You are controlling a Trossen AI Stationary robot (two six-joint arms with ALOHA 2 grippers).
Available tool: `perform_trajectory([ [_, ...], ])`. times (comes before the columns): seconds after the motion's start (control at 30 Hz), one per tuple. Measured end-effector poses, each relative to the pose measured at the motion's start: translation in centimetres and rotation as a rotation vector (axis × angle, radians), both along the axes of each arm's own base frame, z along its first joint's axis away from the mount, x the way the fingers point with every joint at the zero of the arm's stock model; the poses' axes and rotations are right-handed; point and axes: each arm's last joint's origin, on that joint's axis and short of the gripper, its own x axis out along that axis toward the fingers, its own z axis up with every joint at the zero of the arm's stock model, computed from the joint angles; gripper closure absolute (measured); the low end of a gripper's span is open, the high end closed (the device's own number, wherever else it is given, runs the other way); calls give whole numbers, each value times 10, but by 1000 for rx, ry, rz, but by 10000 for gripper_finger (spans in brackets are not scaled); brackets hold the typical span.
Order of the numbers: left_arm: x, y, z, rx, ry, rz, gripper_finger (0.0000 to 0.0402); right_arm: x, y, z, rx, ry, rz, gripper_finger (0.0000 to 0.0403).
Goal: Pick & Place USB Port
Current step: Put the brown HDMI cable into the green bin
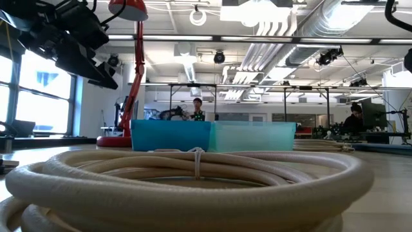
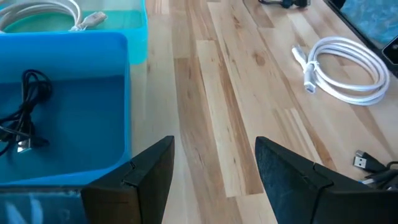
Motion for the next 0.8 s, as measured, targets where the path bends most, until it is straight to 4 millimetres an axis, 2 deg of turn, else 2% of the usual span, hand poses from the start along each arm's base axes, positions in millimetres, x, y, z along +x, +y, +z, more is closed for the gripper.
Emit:
perform_trajectory([
  [0.8, 0, 0, 0, -23, 6, 13, 182, -1, 6, 0, 15, -40, 13, 286],
])
